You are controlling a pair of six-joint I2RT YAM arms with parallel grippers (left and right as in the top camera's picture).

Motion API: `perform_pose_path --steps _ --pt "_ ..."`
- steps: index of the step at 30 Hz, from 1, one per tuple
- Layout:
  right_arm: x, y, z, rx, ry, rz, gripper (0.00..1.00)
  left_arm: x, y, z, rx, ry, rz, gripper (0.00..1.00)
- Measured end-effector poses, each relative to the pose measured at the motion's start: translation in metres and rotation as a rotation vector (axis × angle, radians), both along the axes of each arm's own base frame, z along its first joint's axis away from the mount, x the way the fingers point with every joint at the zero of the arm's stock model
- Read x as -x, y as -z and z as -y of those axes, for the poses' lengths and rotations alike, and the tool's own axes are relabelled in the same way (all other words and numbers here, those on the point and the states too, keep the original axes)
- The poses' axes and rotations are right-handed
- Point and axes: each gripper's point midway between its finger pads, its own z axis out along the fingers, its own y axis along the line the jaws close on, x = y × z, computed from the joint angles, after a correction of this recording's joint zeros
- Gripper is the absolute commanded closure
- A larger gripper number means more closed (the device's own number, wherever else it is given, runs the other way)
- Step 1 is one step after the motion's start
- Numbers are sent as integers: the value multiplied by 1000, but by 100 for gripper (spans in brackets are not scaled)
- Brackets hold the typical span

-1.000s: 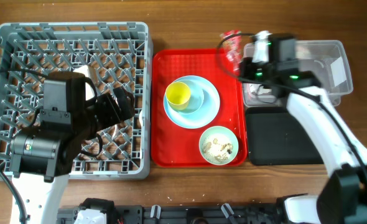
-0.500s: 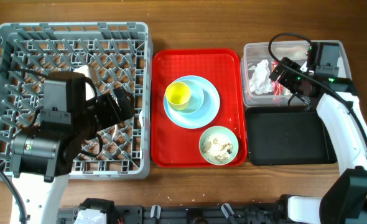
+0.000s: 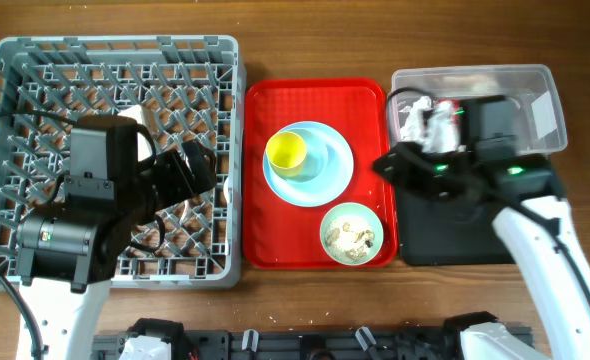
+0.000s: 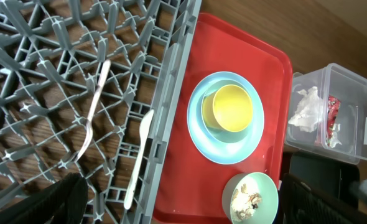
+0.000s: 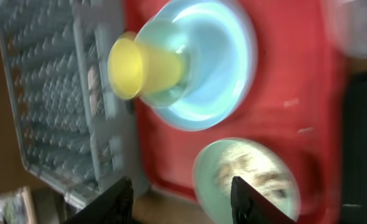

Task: Sort waste into correct bins and load items into the dishwasher rack
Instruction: 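Drop the red wrapper into the clear bin, then grasp the rim of the green rice bowl with the right gripper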

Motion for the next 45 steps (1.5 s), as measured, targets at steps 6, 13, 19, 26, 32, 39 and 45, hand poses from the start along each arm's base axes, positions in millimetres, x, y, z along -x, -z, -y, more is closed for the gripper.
perform_pose_path --steps 6,13,19,26,32,39,45 --pt "51 -11 -132 -22 -236 158 34 0 0 0 0 0 -1 0" --pt "94 33 -155 254 -295 224 8 0 0 0 0 0 0 0" --pt "101 93 -138 479 -411 131 53 0 0 0 0 0 -1 0" --pt "83 131 -109 720 -355 132 52 0 0 0 0 0 -1 0" --pt "71 129 -97 784 -302 173 52 0 0 0 0 0 -1 0" --pt "72 130 -92 799 -301 160 65 0 0 0 0 0 -1 0" --pt "74 131 -89 809 -306 148 66 0 0 0 0 0 -1 0"
